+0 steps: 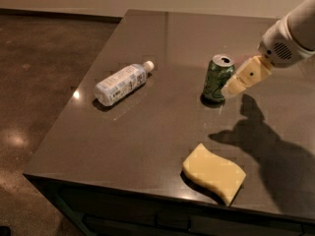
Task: Move green can near blue plastic bottle
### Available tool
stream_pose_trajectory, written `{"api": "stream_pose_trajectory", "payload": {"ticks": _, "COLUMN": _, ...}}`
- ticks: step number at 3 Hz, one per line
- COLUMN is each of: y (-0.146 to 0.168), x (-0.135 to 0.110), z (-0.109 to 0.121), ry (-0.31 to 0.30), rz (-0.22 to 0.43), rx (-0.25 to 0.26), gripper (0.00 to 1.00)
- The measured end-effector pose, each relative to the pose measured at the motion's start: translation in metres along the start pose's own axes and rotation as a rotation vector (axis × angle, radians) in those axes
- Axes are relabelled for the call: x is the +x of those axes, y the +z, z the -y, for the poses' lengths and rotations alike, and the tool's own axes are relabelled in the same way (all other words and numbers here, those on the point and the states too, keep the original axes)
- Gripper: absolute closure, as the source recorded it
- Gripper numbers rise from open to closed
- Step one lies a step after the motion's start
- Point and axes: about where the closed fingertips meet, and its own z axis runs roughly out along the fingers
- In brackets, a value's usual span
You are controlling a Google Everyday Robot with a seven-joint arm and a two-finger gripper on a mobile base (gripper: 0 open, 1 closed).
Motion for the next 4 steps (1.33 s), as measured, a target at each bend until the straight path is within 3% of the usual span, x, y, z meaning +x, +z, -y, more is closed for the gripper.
{"api": "stream_pose_trajectory", "payload": {"ticks": 1, "y": 0.023, "x": -0.014, "z": 0.005, "ry": 0.032, "rz": 0.037, "rx": -0.024, "gripper": 0.00}}
{"api": "stream_pose_trajectory", "payload": {"ticks": 3, "y": 0.059, "x": -0.032, "z": 0.006, "ry": 0.040, "rz": 0.057, "rx": -0.048, "gripper": 0.00}}
{"api": "stream_pose_trajectory", "payload": {"ticks": 4, "y": 0.069, "x": -0.035, "z": 0.005, "ry": 0.034, "rz": 0.054, "rx": -0.062, "gripper": 0.17}}
